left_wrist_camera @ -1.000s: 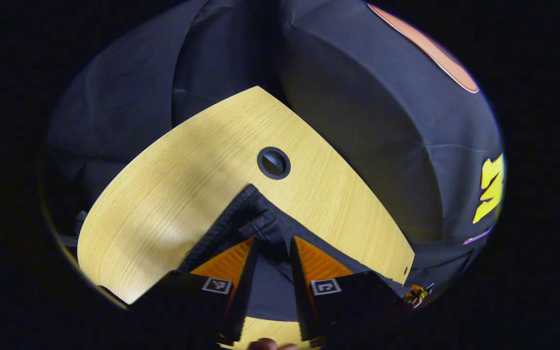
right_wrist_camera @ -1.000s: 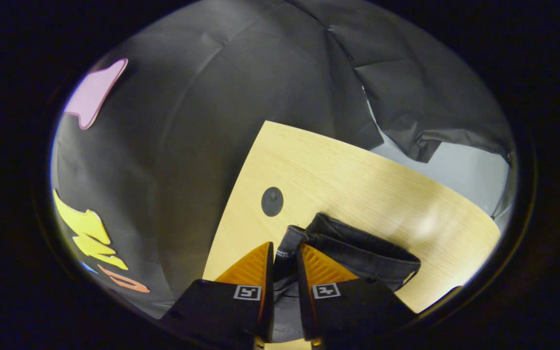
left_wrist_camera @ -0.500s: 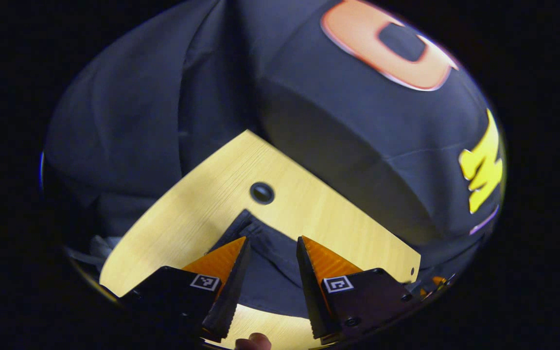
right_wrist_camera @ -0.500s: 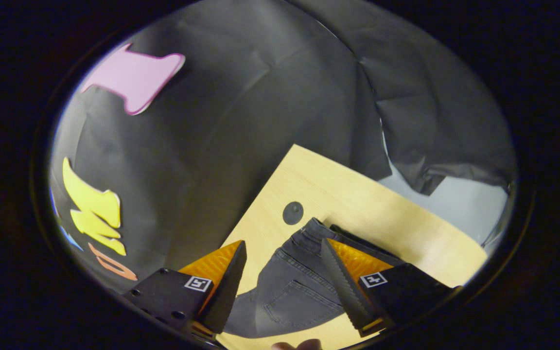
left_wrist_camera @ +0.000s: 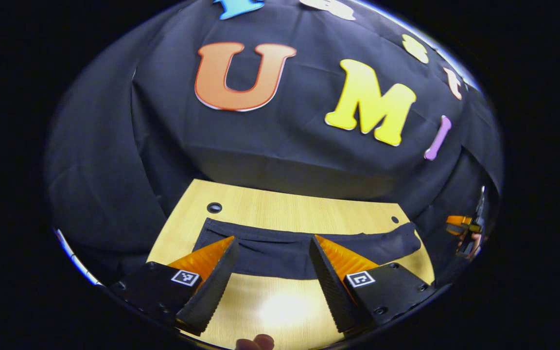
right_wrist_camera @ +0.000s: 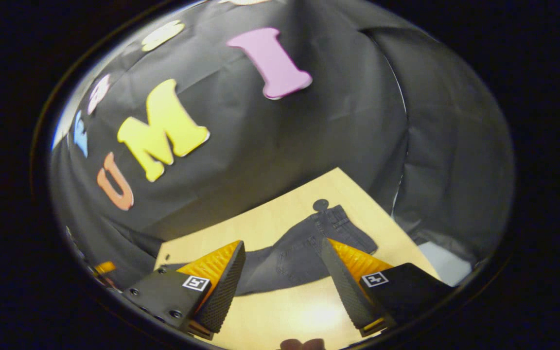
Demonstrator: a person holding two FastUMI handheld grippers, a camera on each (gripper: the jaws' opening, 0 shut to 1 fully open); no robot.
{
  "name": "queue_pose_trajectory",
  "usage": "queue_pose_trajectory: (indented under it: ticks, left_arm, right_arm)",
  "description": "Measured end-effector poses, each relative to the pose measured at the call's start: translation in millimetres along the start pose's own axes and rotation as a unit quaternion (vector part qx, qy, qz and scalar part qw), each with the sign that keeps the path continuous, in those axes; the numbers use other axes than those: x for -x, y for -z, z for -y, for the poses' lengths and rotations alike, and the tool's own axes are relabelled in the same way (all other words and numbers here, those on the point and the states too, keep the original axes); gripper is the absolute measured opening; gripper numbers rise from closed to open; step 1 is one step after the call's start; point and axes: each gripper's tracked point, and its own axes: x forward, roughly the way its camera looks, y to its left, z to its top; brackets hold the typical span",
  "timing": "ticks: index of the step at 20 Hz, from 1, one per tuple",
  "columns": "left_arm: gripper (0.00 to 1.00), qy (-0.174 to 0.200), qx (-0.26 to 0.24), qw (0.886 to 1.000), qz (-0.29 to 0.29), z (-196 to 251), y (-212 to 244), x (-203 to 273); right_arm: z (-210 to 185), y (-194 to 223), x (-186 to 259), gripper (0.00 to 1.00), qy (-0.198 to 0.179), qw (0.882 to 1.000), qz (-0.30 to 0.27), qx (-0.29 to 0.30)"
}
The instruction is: Grasp the waist and the cuffs of the jeans and fold them to make the two legs overlap; first hold the waist and fold one-third of the jeans toward the cuffs, then hold the cuffs and fold the remaining one-third in the same direction to finish folding.
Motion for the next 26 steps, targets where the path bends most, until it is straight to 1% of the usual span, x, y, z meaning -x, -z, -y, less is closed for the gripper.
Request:
queue_pose_trajectory:
  ticks: [1, 2, 3, 4, 5, 6, 8, 9, 10, 13, 14, 15, 16, 17, 18, 19, 21, 22, 23, 24, 26]
  left_arm:
    - [0.96, -0.021, -0.013, 0.999, 0.029, 0.0, 0.5, 9.5]
    - [0.96, -0.043, -0.026, 0.997, 0.06, -0.8, -1.5, 18.4]
    - [0.96, -0.058, -0.034, 0.994, 0.09, 4.4, -3.7, 28.4]
    - [0.96, -0.06, -0.036, 0.991, 0.118, 11.7, -4.2, 37.2]
    - [0.96, -0.061, -0.035, 0.988, 0.14, 20.0, -3.9, 47.6]
    - [0.96, -0.059, -0.031, 0.986, 0.156, 30.6, -2.4, 53.0]
    - [0.96, -0.056, -0.026, 0.985, 0.16, 47.9, 6.7, 58.2]
    - [1.0, -0.057, -0.024, 0.985, 0.158, 52.1, 12.5, 56.0]
    - [0.96, -0.051, -0.019, 0.986, 0.158, 61.2, 14.5, 53.8]
    - [0.96, -0.027, 0.008, 0.988, 0.151, 86.6, 18.0, 49.6]
    - [0.96, -0.023, 0.014, 0.988, 0.151, 93.3, 15.9, 47.2]
    - [1.0, -0.019, 0.017, 0.988, 0.154, 98.3, 11.9, 44.6]
    - [0.96, -0.022, 0.017, 0.988, 0.155, 102.2, 7.5, 42.8]
    - [0.97, -0.026, 0.015, 0.987, 0.155, 105.8, 4.8, 40.3]
    - [0.96, -0.033, 0.011, 0.987, 0.157, 109.0, 0.3, 39.1]
    - [0.97, -0.039, 0.007, 0.986, 0.161, 112.7, -5.5, 37.5]
    - [0.97, -0.057, -0.004, 0.985, 0.16, 115.9, -11.4, 35.4]
    - [0.96, -0.07, -0.006, 0.985, 0.157, 114.6, -10.9, 37.1]
    - [0.97, -0.081, -0.002, 0.985, 0.154, 114.1, -10.3, 37.8]
    - [0.97, -0.089, 0.007, 0.985, 0.148, 115.1, -7.6, 37.9]
    - [0.97, -0.102, 0.024, 0.986, 0.132, 115.4, 2.8, 35.2]
  right_arm:
    - [3.3, 3.9, 18.5, 0.92, 0.018, 0.998, 0.025, 0.046]
    - [2.8, 0.9, 38.3, 0.98, 0.035, 0.994, 0.057, 0.092]
    - [-4.8, -1.0, 56.2, 0.98, 0.048, 0.986, 0.084, 0.135]
    - [-8.9, -2.4, 73.3, 0.98, 0.056, 0.978, 0.107, 0.172]
    - [-14.8, -0.8, 88.0, 0.99, 0.055, 0.972, 0.124, 0.191]
    - [-22.8, 6.6, 100.0, 0.94, 0.047, 0.972, 0.13, 0.19]
    - [-26.6, 28.6, 112.7, 0.94, 0.032, 0.98, 0.114, 0.163]
    - [-24.9, 40.4, 117.0, 0.98, 0.03, 0.984, 0.105, 0.143]
    - [-23.5, 48.2, 119.2, 0.96, 0.031, 0.987, 0.099, 0.124]
    - [-4.3, 60.2, 115.0, 0.94, 0.048, 0.99, 0.089, 0.1]
    - [2.4, 60.1, 111.3, 0.94, 0.05, 0.99, 0.089, 0.094]
    - [10.1, 61.6, 103.9, 0.98, 0.051, 0.992, 0.085, 0.084]
    - [18.0, 62.5, 94.3, 0.96, 0.051, 0.993, 0.079, 0.072]
    - [27.4, 65.5, 81.2, 0.96, 0.051, 0.994, 0.072, 0.063]
    - [37.8, 67.7, 65.5, 0.96, 0.053, 0.995, 0.067, 0.056]
    - [51.4, 70.9, 46.7, 0.94, 0.058, 0.996, 0.058, 0.046]
    - [74.7, 79.2, 8.4, 1.0, 0.065, 0.997, 0.033, 0.015]
    - [83.7, 82.5, -9.4, 0.99, 0.065, 0.998, 0.025, 0.007]
    - [96.0, 86.4, -27.3, 0.94, 0.068, 0.998, 0.017, 0.002]
    - [105.3, 88.8, -45.4, 0.98, 0.067, 0.998, 0.009, -0.008]
    - [126.1, 93.8, -83.4, 0.99, 0.075, 0.996, -0.006, -0.04]
